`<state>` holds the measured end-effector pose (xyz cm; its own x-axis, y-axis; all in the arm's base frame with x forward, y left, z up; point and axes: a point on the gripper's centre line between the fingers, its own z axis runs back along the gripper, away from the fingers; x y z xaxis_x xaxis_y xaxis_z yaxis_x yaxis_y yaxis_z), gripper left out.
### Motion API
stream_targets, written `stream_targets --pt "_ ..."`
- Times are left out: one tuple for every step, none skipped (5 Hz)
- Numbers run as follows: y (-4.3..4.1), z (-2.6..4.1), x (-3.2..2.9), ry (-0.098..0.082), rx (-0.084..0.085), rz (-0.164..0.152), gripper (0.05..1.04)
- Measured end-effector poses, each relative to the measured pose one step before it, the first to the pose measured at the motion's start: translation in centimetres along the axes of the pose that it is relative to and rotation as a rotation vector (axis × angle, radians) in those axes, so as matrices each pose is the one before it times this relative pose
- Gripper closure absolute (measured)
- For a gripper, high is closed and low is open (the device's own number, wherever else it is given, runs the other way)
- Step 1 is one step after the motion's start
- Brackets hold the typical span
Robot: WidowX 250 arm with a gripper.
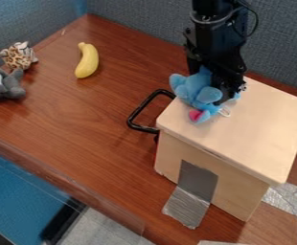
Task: Moved the blue elephant to the left side of the table
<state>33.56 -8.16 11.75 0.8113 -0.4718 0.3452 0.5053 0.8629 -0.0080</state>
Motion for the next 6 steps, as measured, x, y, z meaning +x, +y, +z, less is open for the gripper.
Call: stream_targets --pt "2.543 1.317 -0.255 -0.0137 0.0209 0.0361 0.585" --pt "2.579 1.059 -1.235 0.0087 0.0291 0.0463 0.639" --pt "2.186 0.488 -2.623 0.0071 0.0162 0.0462 0.649" --pt "1.774 -0.194 -3.079 -0.0048 -0.0062 0.0166 0.649" --pt "1.217 -1.221 -2.588 -0.0206 -0.0045 -0.0339 0.649" --pt "1.399 -2.197 -1.51 -0.0373 0.0333 -0.0713 0.649"
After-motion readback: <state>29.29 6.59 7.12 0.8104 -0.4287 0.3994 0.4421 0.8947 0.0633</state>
